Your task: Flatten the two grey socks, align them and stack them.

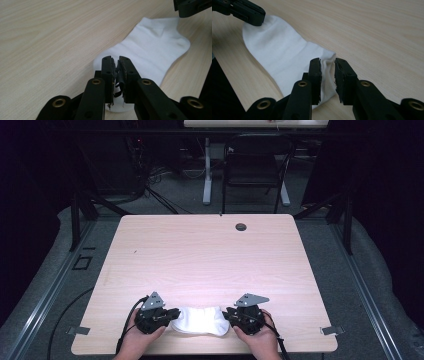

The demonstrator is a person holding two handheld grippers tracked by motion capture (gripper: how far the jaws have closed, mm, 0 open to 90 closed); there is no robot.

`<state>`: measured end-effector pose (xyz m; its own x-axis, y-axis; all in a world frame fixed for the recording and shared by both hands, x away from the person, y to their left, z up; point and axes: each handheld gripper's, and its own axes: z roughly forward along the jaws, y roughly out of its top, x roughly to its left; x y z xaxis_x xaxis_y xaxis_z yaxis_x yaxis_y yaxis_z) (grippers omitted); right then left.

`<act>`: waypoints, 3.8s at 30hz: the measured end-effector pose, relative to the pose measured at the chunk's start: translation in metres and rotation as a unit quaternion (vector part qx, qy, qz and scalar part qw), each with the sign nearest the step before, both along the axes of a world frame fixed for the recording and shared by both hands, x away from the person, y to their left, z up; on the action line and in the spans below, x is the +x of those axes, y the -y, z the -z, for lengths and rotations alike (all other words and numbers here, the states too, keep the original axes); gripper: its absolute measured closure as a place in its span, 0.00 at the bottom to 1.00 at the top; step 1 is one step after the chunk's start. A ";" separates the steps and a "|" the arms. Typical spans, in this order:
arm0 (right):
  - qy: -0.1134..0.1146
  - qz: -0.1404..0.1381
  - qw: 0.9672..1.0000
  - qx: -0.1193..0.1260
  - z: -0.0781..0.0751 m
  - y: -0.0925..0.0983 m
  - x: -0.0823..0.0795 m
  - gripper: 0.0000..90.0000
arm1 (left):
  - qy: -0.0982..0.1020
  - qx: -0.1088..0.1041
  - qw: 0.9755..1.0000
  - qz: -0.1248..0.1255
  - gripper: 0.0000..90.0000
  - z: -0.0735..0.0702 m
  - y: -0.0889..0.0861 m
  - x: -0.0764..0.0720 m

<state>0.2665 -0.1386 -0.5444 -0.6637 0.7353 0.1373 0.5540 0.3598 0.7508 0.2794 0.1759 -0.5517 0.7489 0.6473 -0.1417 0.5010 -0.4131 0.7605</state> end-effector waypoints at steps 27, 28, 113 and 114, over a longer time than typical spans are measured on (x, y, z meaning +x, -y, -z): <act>-0.029 -0.050 0.997 -0.048 0.028 -0.021 -0.001 0.70 | -0.024 0.034 0.999 0.017 0.74 0.025 0.005 -0.004; -0.030 -0.052 0.997 -0.050 0.028 -0.021 -0.001 0.70 | -0.023 0.034 0.999 0.017 0.74 0.025 0.005 -0.004; 0.001 -0.011 0.999 -0.044 0.001 -0.026 0.063 0.52 | 0.007 0.002 0.998 -0.059 0.54 0.000 0.002 0.057; 0.003 -0.011 0.999 -0.045 -0.001 -0.026 0.061 0.51 | 0.006 0.003 0.998 -0.060 0.54 -0.002 0.001 0.055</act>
<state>0.3275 -0.1129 -0.5436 -0.6807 0.7295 0.0671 0.5403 0.4380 0.7185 0.3347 0.1751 -0.5496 0.6682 0.7327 -0.1290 0.5375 -0.3557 0.7646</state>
